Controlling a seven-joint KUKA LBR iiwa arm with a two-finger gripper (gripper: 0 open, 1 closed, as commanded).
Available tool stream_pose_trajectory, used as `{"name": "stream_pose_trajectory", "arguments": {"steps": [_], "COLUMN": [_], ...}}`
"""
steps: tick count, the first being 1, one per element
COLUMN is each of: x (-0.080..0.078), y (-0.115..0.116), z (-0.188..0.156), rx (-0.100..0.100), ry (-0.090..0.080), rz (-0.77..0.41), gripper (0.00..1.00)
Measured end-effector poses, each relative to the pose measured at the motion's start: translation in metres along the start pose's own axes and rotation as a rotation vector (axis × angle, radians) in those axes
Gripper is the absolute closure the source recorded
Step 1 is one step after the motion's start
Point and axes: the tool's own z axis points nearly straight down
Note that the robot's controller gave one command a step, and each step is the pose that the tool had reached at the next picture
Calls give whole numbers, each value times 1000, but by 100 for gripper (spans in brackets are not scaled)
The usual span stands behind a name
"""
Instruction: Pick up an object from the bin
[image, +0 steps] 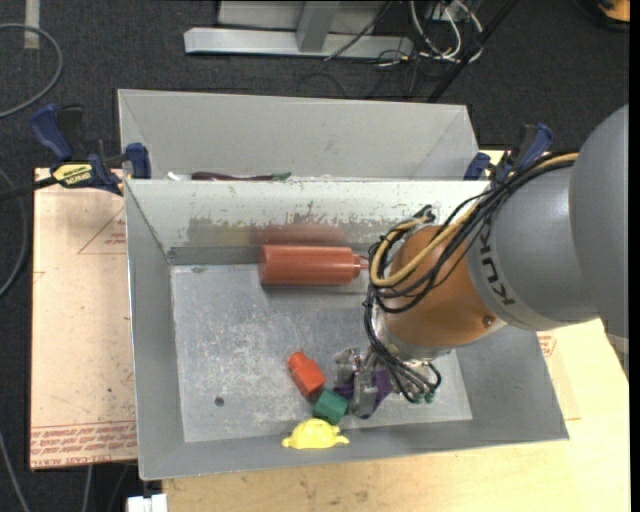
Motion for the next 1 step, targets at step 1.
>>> {"name": "stream_pose_trajectory", "arguments": {"steps": [1], "x": [0], "y": [0], "z": [0], "rx": [0], "ry": [0], "rz": [0], "gripper": [100]}}
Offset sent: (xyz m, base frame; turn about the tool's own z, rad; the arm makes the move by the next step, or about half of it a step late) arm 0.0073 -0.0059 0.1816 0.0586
